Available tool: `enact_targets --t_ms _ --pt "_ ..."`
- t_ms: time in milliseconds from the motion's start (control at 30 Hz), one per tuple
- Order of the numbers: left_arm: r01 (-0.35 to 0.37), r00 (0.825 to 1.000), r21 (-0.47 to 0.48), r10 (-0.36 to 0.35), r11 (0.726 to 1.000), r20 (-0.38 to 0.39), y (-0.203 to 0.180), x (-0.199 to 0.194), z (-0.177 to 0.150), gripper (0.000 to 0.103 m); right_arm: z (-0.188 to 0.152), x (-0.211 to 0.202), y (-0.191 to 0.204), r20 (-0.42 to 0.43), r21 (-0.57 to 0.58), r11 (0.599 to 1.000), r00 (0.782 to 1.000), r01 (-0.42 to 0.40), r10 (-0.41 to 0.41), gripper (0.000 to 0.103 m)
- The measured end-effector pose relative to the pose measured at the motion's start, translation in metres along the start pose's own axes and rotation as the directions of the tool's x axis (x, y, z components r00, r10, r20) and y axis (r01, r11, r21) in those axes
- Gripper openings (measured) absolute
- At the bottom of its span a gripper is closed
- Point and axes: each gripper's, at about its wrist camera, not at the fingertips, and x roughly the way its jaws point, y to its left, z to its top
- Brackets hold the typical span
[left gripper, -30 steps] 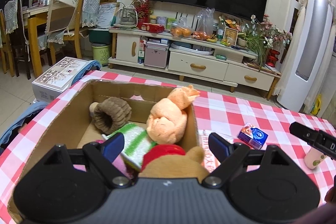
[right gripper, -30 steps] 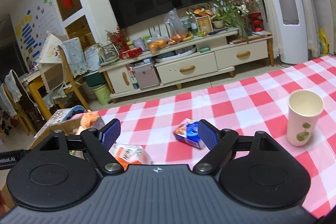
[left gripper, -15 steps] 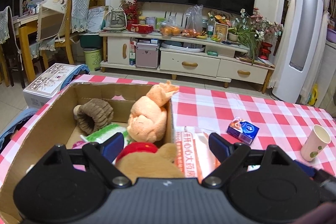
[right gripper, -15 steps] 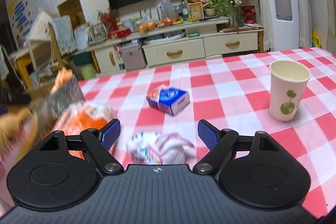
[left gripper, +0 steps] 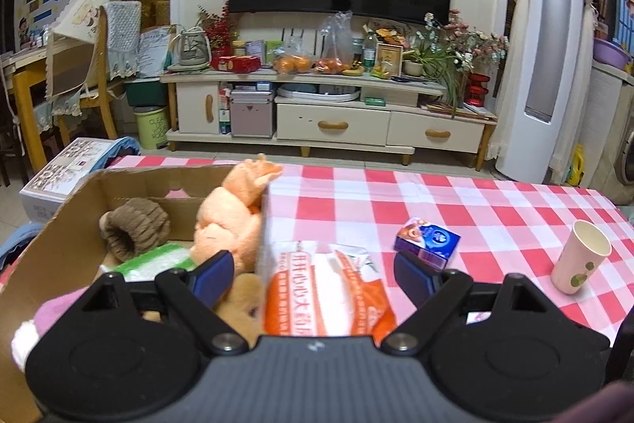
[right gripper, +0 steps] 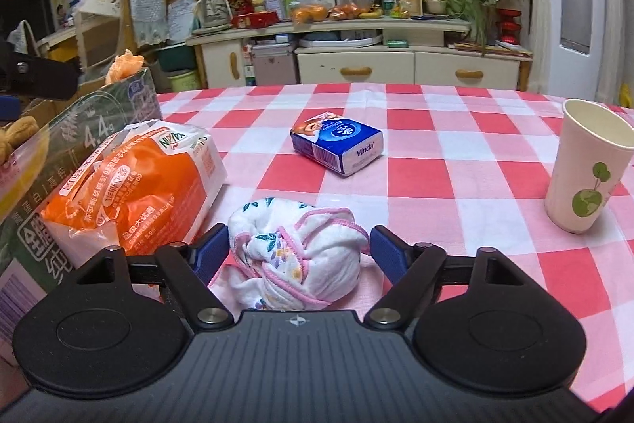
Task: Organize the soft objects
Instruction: 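Grasp the white floral cloth bundle with the right tool while the left tool grasps the blue tissue pack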
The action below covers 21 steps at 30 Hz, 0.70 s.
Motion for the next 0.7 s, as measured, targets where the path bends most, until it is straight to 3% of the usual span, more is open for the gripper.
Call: enact_targets --t_ms 33,233,533,700 --pt "0.002 1.0 0.008 -0.002 1.0 0.003 -0.004 0.0 -0.001 0.088 0.0 0.0 -0.001 -0.002 -0.004 1.0 1.0 -0.004 0.004 0.088" --pt "0.028 0.999 0.039 -0.028 0.999 0.017 -0.026 0.005 -0.005 0.088 -0.001 -0.007 -0.019 -0.001 0.0 1.0 1.0 -0.002 0.002 0.087" --pt "0.06 0.998 0.084 -0.062 0.995 0.013 -0.064 0.013 -0.013 0.088 -0.006 -0.027 -0.073 0.015 0.01 0.99 0.99 0.142 -0.142 0.087" --pt "0.064 0.998 0.121 -0.065 0.991 -0.001 -0.09 0.02 -0.017 0.088 -0.01 -0.037 -0.091 0.018 0.033 0.985 0.985 0.169 -0.169 0.088"
